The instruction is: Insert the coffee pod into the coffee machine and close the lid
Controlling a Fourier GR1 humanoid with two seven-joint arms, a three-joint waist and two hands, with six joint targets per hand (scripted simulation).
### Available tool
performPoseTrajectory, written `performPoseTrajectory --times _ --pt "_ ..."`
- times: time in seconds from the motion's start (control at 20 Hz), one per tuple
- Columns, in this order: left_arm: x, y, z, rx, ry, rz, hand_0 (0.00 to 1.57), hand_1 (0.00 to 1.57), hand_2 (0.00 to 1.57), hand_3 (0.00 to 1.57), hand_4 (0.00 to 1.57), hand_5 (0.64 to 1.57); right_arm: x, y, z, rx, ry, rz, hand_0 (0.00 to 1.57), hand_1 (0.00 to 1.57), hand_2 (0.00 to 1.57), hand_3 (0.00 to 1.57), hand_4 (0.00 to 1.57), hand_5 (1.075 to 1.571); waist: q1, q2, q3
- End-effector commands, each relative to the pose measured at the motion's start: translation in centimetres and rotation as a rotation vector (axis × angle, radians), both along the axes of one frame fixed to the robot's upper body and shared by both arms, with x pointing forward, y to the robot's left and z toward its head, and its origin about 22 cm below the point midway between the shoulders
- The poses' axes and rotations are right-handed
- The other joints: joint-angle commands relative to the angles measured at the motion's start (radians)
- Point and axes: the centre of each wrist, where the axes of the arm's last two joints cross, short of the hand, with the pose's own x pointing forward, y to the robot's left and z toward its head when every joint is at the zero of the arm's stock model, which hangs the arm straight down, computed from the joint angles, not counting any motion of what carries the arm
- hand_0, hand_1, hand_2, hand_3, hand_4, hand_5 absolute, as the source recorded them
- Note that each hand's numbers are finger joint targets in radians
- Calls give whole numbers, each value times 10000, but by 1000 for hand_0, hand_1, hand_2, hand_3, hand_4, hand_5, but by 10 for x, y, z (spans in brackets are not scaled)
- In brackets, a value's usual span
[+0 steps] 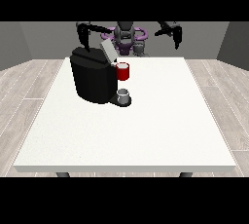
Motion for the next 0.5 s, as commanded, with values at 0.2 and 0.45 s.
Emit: performPoseTrajectory --times 0.2,0.45 --pt "-21 25 19 104 -510 511 0 0 0 0 360 1571 11 25 1 -157 -60 920 0 0 0 0 0 1571 -328 410 -4" --pt "-17 17 33 91 -817 810 0 0 0 0 376 1571 29 34 30 -510 -583 1284 0 0 0 0 0 1571 -376 945 -4"
